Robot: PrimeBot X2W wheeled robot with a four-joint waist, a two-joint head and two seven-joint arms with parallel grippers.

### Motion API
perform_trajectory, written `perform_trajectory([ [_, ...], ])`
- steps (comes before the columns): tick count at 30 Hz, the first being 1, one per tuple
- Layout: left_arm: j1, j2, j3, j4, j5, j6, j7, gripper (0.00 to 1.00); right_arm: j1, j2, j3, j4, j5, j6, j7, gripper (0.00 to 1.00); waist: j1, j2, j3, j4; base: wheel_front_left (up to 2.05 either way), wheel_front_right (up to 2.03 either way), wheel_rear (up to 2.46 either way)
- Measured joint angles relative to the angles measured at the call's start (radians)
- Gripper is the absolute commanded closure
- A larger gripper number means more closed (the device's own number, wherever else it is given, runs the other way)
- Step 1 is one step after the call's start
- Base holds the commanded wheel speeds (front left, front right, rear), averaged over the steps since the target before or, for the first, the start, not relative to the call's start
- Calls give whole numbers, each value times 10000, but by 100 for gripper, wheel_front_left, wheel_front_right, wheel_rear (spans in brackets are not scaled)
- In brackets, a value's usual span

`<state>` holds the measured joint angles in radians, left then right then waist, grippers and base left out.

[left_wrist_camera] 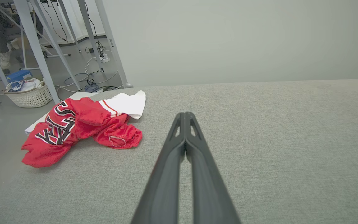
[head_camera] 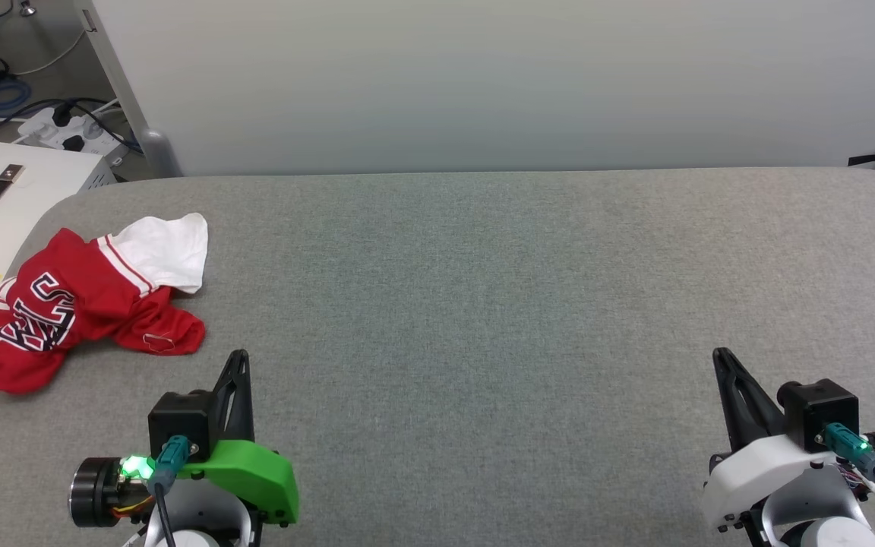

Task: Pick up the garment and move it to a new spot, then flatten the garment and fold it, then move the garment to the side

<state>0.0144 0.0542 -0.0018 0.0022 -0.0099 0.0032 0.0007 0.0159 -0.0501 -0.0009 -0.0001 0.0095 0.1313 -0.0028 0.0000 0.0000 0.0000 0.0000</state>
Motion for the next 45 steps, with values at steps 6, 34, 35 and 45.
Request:
perform_trajectory([
  [6, 0, 0, 0, 0, 0, 0, 0, 100, 0, 0, 0, 0, 0, 0, 0, 100, 0, 0, 0, 0, 0, 0, 0],
  [34, 6, 2, -54, 221, -104, -36, -192, 0, 5, 2, -52, 61, 117, 0, -192, 0, 0, 0, 26, -15, 0, 0, 0],
  [35, 6, 2, -56, 236, -105, -52, -215, 0, 5, 2, -59, 61, 123, 0, -205, 0, 0, 0, 30, -16, 0, 0, 0],
  [45, 6, 2, -84, 391, -263, -165, -441, 0, 4, 2, -100, 81, 267, 0, -397, 0, 0, 0, 66, -17, 0, 0, 0],
])
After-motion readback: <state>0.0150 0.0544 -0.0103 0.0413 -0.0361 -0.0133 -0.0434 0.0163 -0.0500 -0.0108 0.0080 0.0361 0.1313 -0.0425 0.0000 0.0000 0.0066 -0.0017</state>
